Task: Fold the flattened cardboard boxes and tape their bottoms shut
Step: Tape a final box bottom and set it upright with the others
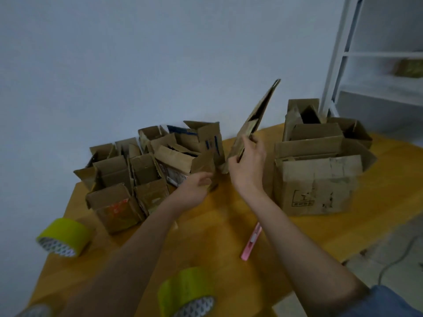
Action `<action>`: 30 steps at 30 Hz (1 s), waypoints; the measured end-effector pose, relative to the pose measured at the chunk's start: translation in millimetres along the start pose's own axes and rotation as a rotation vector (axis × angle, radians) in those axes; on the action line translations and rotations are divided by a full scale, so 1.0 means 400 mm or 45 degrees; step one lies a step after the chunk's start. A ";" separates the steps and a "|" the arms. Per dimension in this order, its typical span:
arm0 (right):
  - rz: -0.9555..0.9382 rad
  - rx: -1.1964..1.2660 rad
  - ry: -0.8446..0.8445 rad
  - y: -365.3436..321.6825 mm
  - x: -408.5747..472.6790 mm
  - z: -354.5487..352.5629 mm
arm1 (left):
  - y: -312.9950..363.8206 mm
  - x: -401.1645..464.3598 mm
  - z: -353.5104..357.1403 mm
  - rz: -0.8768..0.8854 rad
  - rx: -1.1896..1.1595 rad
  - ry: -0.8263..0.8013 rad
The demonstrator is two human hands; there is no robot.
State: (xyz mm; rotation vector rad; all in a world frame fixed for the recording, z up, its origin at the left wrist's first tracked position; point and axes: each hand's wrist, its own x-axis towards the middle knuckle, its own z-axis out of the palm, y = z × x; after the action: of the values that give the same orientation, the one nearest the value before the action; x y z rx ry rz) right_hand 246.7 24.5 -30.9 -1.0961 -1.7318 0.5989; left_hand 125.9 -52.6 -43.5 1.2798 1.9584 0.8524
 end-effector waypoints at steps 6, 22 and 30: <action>-0.231 -0.191 0.110 -0.098 -0.082 -0.118 | 0.110 -0.136 -0.032 0.233 -0.162 0.332; -0.337 -0.016 -0.134 -0.221 -0.204 -0.357 | 0.161 -0.348 -0.109 0.273 -0.293 0.779; -0.369 0.361 -0.386 -0.169 -0.176 -0.276 | 0.025 -0.384 -0.163 0.104 -0.570 1.021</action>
State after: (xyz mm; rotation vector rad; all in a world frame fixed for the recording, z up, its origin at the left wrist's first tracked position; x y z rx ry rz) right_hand 328.9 -78.4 35.1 -0.5636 -1.9465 0.8275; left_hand 128.7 -203.9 27.2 0.8050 2.0857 1.9391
